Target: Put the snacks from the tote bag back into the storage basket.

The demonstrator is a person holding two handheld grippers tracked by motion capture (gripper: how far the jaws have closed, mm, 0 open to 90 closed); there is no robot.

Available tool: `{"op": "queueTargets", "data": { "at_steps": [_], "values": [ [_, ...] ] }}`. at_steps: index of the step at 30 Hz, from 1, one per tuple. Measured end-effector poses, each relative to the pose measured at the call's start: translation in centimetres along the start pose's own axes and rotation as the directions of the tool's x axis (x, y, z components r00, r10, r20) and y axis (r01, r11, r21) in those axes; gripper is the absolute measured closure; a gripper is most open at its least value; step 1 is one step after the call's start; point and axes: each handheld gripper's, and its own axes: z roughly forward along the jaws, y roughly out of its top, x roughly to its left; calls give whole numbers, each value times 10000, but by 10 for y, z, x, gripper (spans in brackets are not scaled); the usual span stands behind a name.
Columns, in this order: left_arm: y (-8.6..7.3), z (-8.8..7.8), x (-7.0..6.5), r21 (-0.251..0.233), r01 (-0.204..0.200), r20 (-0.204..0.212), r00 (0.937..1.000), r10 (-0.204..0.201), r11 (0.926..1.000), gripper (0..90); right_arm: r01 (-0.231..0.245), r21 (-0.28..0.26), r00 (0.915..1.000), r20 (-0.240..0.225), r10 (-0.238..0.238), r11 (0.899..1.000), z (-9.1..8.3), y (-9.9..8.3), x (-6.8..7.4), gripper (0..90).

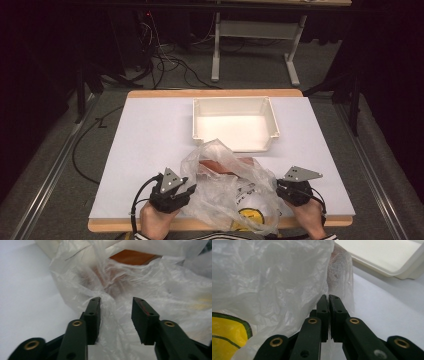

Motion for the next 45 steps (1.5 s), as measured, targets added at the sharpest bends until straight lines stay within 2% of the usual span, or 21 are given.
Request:
{"op": "queueTargets", "data": {
  "at_steps": [3, 6, 7, 12, 14, 17, 20, 23, 24, 26, 27, 29, 33, 34, 36, 39, 41, 44, 45],
  "values": [
    [7, 5, -10, 7, -18, 166, 9999, 17, 10000, 508, 49, 44, 10000, -68, -49, 10000, 2, 0, 2, 871],
    [13, 21, -14, 525, 103, 138, 9998, -110, 9986, 389, 47, 92, 9999, -147, -46, 9999, 6, -1, 4, 867],
    [13, 25, -15, 556, 92, 101, 9999, -98, 9984, 353, 82, 116, 9999, -132, -81, 9999, 7, -1, 4, 866],
    [15, 46, -18, 922, 92, 2, 10000, -93, 9957, 303, 49, 131, 9998, -196, -47, 9999, 9, -2, 5, 865],
    [15, 54, -19, 1231, 48, 15, 10000, -50, 9924, 301, 73, 204, 9996, -262, -68, 9998, 11, -3, 6, 865],
    [14, 67, -22, 1697, -292, -308, 9989, 349, 9851, 315, 142, 297, 9995, -285, -134, 9995, 12, -4, 6, 865],
    [12, 75, -25, 2101, -655, -672, 9944, 813, 9755, 376, 186, 350, 9994, -312, -175, 9992, 14, -5, 6, 865],
    [8, 78, -26, 2385, -964, -766, 9901, 1177, 9663, 497, 145, 425, 9995, -284, -133, 9990, 16, -7, 5, 864],
    [7, 78, -26, 2455, -1048, -656, 9901, 1244, 9637, 570, 126, 455, 9995, -288, -113, 9989, 17, -8, 4, 865],
    [6, 74, -25, 2403, -1347, -541, 9869, 1518, 9613, 712, 145, 542, 9996, -247, -132, 9984, 18, -9, 4, 865],
    [6, 70, -24, 2305, -1388, -487, 9869, 1538, 9631, 786, 202, 545, 9996, -190, -192, 9983, 19, -10, 4, 865],
    [6, 59, -20, 1969, -1301, -482, 9887, 1421, 9717, 852, 267, 638, 9996, -122, -260, 9976, 18, -10, 5, 867],
    [3, 33, -10, 1215, -1011, -608, 9922, 1091, 9874, 876, 453, 865, 9990, 22, -456, 9952, 20, -11, 5, 869],
    [1, 24, -5, 946, -803, -655, 9941, 867, 9923, 877, 497, 903, 9987, 23, -501, 9947, 21, -11, 6, 868],
    [-2, 10, 4, 603, -470, -756, 9958, 516, 9971, 881, 550, 930, 9985, 32, -555, 9942, 22, -12, 6, 868],
    [-8, -8, 16, 386, -123, -965, 9952, 160, 9992, 884, 592, 1054, 9981, 96, -606, 9927, 22, -12, 7, 869],
    [-13, -14, 22, 364, 55, -1081, 9941, -15, 9993, 885, 698, 1008, 9974, 114, -714, 9925, 23, -12, 7, 869],
    [-24, -14, 33, 575, 404, -1215, 9920, -331, 9975, 885, 738, 970, 9972, 73, -749, 9925, 23, -12, 7, 869],
    [-26, -13, 34, 672, 406, -1265, 9915, -319, 9969, 885, 741, 972, 9971, 72, -751, 9925, 23, -12, 7, 869]
  ]
}}
